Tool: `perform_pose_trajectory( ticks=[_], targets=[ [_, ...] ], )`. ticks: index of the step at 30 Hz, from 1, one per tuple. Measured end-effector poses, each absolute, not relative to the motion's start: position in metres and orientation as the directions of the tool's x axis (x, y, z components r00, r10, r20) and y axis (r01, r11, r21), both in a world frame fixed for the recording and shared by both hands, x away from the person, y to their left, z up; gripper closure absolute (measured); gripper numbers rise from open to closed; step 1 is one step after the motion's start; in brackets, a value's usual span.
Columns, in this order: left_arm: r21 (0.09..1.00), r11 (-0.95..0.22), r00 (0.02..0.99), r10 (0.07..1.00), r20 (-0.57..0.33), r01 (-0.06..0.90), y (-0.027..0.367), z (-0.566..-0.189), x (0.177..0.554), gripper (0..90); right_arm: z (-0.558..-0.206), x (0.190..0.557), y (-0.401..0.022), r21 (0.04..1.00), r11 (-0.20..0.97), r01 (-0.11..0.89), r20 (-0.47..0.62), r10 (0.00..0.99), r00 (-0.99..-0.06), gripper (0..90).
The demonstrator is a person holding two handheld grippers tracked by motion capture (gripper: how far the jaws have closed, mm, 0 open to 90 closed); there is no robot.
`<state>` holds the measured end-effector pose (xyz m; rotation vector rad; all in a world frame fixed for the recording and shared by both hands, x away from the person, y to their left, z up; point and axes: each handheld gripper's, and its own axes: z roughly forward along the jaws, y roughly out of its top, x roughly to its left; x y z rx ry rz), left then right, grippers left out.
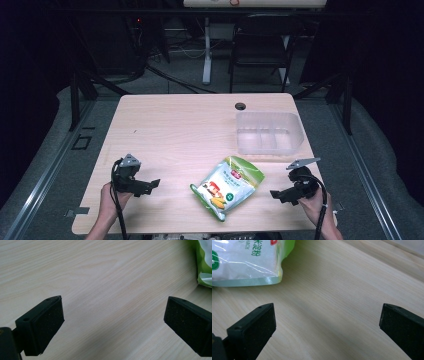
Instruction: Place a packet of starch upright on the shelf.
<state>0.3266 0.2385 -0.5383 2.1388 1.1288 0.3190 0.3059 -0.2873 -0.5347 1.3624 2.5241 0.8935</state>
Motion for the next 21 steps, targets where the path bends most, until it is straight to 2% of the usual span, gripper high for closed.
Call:
perform_pose_trajectory(
  ticks=[11, 21],
  targets=[
    [0.677, -0.397, 0.614, 0.783, -0.101, 0.619, 0.237, -0.538, 0.325, 2.5, -0.523, 0.308, -0.267, 0.587, 0.408, 0.699, 0.217, 0.752, -0.622, 0.0],
    [0.672, -0.413, 0.626, 0.774, -0.096, 0.614, 0.233, -0.537, 0.325, 2.4, -0.518, 0.317, -0.252, 0.59, 0.448, 0.672, 0.212, 0.716, -0.665, 1.8]
  ],
)
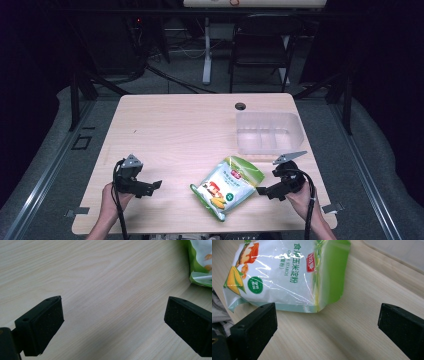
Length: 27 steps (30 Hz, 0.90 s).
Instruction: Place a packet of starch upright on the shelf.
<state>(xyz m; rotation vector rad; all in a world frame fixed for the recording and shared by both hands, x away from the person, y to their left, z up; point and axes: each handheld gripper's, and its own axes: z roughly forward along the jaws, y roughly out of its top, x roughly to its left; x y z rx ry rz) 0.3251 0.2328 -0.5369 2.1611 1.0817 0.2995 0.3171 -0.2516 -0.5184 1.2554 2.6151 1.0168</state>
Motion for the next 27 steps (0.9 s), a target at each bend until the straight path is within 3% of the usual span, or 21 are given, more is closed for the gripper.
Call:
perform_pose_trajectory(
  ticks=[15, 27],
  targets=[
    [0.677, -0.412, 0.626, 0.774, -0.094, 0.61, 0.232, -0.538, 0.325, 1.8, -0.52, 0.339, -0.235, 0.571, 0.474, 0.67, 0.215, 0.702, -0.679, 3.3],
    [0.668, -0.417, 0.629, 0.771, -0.1, 0.617, 0.233, -0.538, 0.325, 1.8, -0.53, 0.366, -0.215, 0.525, 0.501, 0.688, 0.251, 0.681, -0.688, 14.9]
  ],
)
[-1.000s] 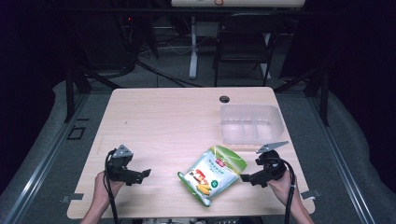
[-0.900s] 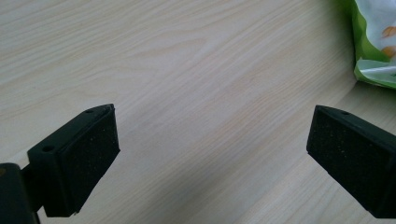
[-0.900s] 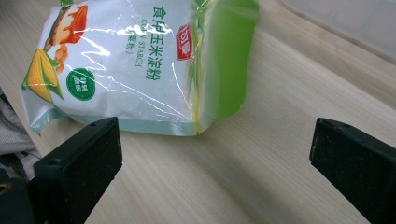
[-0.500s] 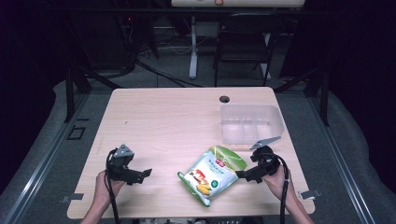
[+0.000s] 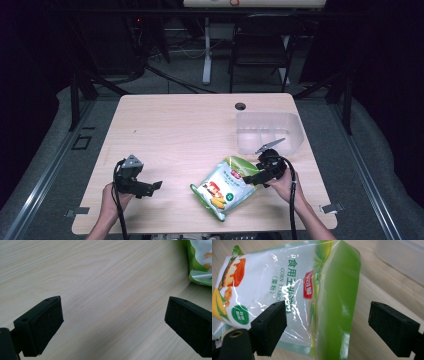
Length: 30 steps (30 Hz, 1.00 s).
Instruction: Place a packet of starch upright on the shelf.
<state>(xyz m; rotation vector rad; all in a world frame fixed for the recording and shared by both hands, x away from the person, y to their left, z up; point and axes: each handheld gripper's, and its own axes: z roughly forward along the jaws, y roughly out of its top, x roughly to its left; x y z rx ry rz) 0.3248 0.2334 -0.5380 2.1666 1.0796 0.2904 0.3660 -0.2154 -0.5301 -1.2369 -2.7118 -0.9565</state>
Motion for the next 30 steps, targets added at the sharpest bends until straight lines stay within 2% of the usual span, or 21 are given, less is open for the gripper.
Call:
perform_pose_trajectory(
  ticks=[2, 5, 7, 8, 10, 13, 15, 16, 18, 19, 21, 22, 24, 30],
  targets=[
    [0.668, -0.418, 0.631, 0.77, -0.099, 0.615, 0.233, -0.538, 0.324, 1.8, -0.531, 0.368, -0.215, 0.512, 0.511, 0.691, 0.251, 0.68, -0.689, 16.1],
    [0.672, -0.421, 0.633, 0.769, -0.093, 0.61, 0.233, -0.537, 0.323, 1.8, -0.536, 0.372, -0.208, 0.492, 0.522, 0.697, 0.254, 0.68, -0.688, 24.4],
    [0.671, -0.417, 0.63, 0.77, -0.097, 0.613, 0.232, -0.538, 0.324, 1.8, -0.538, 0.372, -0.205, 0.502, 0.504, 0.703, 0.265, 0.684, -0.68, 25.9],
    [0.669, -0.42, 0.63, 0.771, -0.093, 0.613, 0.233, -0.538, 0.324, 1.9, -0.539, 0.372, -0.203, 0.479, 0.531, 0.699, 0.257, 0.676, -0.691, 30.3],
    [0.666, -0.422, 0.63, 0.771, -0.094, 0.616, 0.233, -0.539, 0.325, 1.9, -0.539, 0.373, -0.203, 0.47, 0.543, 0.696, 0.252, 0.673, -0.695, 32.5],
    [0.661, -0.427, 0.635, 0.766, -0.098, 0.617, 0.232, -0.539, 0.324, 2.0, -0.544, 0.37, -0.2, 0.483, 0.504, 0.716, 0.284, 0.683, -0.673, 44.3],
    [0.656, -0.434, 0.64, 0.763, -0.097, 0.617, 0.232, -0.539, 0.323, 2.0, -0.543, 0.37, -0.2, 0.459, 0.547, 0.7, 0.266, 0.667, -0.696, 49.8],
    [0.656, -0.438, 0.642, 0.761, -0.095, 0.615, 0.231, -0.538, 0.323, 2.1, -0.542, 0.369, -0.2, 0.467, 0.547, 0.695, 0.266, 0.663, -0.7, 57.1],
    [0.658, -0.436, 0.641, 0.762, -0.094, 0.614, 0.231, -0.539, 0.323, 2.1, -0.542, 0.367, -0.199, 0.48, 0.527, 0.701, 0.27, 0.672, -0.69, 59.7],
    [0.657, -0.435, 0.638, 0.765, -0.091, 0.616, 0.231, -0.539, 0.324, 2.3, -0.542, 0.367, -0.199, 0.482, 0.521, 0.704, 0.281, 0.669, -0.688, 66.5],
    [0.654, -0.434, 0.636, 0.766, -0.094, 0.62, 0.231, -0.54, 0.325, 2.4, -0.543, 0.368, -0.2, 0.477, 0.522, 0.707, 0.293, 0.663, -0.688, 73.5],
    [0.654, -0.434, 0.636, 0.766, -0.094, 0.62, 0.231, -0.54, 0.325, 2.5, -0.543, 0.368, -0.2, 0.477, 0.522, 0.707, 0.293, 0.663, -0.688, 73.5],
    [0.653, -0.436, 0.639, 0.764, -0.095, 0.619, 0.23, -0.539, 0.323, 2.5, -0.542, 0.368, -0.202, 0.478, 0.522, 0.706, 0.324, 0.642, -0.694, 85.7],
    [0.657, -0.433, 0.637, 0.765, -0.093, 0.617, 0.231, -0.539, 0.324, 2.6, -0.538, 0.366, -0.202, 0.481, 0.53, 0.698, 0.314, 0.64, -0.702, 89.5]
  ],
)
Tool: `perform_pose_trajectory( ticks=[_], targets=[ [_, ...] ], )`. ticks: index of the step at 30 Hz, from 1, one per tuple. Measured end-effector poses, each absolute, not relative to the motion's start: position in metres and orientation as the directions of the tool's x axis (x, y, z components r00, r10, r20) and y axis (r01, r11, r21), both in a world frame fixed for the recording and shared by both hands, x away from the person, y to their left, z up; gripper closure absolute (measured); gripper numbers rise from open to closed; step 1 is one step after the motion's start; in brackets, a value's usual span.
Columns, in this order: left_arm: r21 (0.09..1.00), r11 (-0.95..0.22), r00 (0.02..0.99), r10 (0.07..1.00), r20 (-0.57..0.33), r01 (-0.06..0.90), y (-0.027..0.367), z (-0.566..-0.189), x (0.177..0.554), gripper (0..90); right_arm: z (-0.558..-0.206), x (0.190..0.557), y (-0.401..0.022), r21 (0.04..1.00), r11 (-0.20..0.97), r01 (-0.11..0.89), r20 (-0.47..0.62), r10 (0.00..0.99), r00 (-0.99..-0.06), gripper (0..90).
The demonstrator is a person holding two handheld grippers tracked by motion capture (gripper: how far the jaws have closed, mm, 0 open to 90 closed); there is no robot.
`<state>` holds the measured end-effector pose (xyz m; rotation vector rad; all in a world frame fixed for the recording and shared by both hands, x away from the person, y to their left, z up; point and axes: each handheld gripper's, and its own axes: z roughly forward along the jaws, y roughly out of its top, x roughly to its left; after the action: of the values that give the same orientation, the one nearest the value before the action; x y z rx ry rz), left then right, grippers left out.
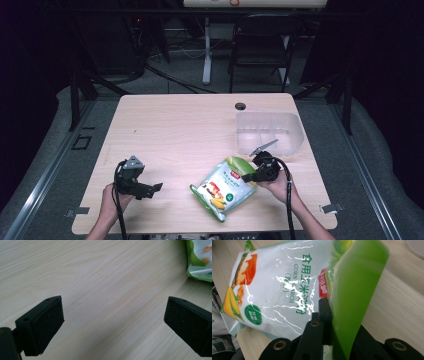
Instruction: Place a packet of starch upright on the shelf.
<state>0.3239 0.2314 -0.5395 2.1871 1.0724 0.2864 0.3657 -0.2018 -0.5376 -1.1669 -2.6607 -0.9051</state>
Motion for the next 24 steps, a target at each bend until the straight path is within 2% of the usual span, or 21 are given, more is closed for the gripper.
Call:
perform_pose_trajectory(
  ticks=[24],
  targets=[
    [0.64, -0.46, 0.651, 0.754, -0.084, 0.615, 0.232, -0.541, 0.322, 2.9, -0.502, 0.353, -0.211, 0.611, 0.449, 0.652, 0.315, 0.619, -0.72, 89.9]
  ],
)
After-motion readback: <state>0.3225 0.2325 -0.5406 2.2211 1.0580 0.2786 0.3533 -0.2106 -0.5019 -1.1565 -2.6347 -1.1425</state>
